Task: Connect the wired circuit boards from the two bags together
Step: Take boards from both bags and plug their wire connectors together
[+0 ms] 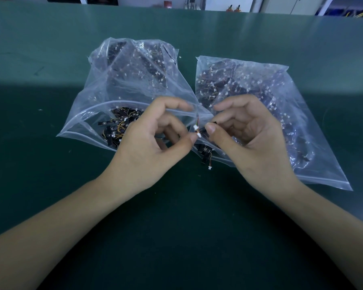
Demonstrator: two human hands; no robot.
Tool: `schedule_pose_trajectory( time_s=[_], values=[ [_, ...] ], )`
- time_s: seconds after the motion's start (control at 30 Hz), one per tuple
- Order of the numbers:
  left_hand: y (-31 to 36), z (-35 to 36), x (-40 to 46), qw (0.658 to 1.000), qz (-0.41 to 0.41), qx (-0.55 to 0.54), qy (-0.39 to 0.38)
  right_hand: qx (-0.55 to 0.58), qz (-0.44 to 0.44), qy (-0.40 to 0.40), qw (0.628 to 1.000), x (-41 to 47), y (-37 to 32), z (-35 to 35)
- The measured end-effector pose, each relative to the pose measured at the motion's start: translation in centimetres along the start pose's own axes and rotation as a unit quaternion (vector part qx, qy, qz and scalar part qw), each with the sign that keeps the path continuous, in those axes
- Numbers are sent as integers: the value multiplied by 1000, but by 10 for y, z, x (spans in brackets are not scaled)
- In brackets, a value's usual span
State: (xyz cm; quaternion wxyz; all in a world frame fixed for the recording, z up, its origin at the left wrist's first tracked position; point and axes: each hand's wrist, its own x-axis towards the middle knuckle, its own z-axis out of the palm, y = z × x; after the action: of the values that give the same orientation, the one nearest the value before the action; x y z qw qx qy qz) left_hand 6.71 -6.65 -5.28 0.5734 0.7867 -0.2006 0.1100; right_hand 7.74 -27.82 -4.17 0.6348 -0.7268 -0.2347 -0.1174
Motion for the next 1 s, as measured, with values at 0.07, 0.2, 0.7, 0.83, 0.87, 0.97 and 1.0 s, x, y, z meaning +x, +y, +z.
schedule_pose_trajectory(
  time_s=[0.07,0.2,0.7,0.83,0.87,0.97,1.0],
  values=[
    [1,-1,0,1000,18,6,3,-2,4,-2,1000,0,0,0],
    [1,0,0,999,43,25,3,-7,13,-5,1000,0,0,0],
    [7,-10,4,991,58,62,104,-331,-71,-95,936,0,7,-10],
    [9,-10,2,988,93,86,84,-319,-56,-59,944,4,6,-16],
    [8,-10,3,987,105,96,77,-304,-60,-42,950,5,5,-18],
    [8,-11,4,976,159,144,45,-259,-72,-3,963,6,5,-20],
    [8,-11,4,969,183,165,34,-252,-73,7,965,6,4,-20]
  ],
)
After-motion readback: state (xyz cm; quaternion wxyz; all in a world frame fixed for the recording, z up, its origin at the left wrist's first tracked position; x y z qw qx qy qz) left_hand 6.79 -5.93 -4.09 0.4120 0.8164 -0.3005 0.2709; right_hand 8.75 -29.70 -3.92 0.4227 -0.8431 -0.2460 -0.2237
